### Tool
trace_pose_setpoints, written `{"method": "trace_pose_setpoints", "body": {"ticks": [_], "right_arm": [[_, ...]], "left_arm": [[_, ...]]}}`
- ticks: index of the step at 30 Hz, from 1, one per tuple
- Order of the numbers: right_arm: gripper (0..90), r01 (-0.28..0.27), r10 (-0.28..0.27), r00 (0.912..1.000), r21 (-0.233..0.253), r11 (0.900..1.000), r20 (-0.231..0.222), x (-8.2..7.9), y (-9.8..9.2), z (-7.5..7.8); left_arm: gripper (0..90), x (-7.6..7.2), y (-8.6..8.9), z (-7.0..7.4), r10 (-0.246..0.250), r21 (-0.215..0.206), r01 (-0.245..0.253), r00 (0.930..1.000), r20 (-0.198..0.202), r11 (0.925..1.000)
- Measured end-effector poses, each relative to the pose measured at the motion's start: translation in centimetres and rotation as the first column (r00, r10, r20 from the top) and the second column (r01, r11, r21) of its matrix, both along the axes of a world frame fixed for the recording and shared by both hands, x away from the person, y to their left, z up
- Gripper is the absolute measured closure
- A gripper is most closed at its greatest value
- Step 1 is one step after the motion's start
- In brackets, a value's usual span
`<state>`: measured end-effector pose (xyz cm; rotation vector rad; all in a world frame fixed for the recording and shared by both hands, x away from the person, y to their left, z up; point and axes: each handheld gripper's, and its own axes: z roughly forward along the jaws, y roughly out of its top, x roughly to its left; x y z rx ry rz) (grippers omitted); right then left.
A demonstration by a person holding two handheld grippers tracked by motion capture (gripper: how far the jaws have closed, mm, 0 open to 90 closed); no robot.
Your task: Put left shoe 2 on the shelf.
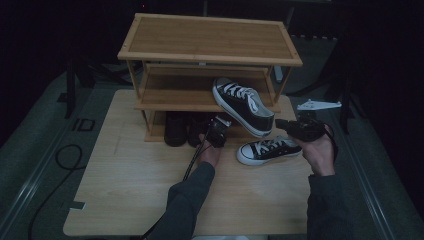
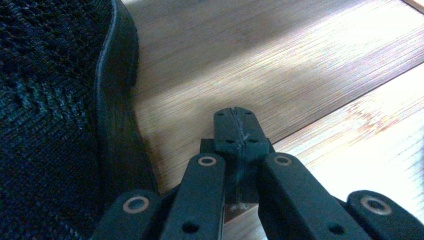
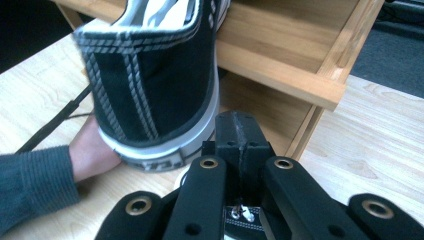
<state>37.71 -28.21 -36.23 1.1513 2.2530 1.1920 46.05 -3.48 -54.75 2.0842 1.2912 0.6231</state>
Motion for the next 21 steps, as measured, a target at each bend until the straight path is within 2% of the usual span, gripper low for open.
{"method": "trace_pose_setpoints", "body": {"ticks": [13,21], "right_arm": [[90.0,-0.037,0.037,0.9993,-0.012,0.999,-0.003,-1.3,-0.3,-1.0],[90.0,-0.083,0.083,0.9966,-0.001,0.997,0.003,-2.8,0.1,-1.4]], "left_arm": [[90.0,0.0,0.0,0.0,0.001,0.0,-0.001,1.0,0.0,1.0],[90.0,0.0,0.0,0.0,0.001,0.0,-0.001,1.0,0.0,1.0]]}}
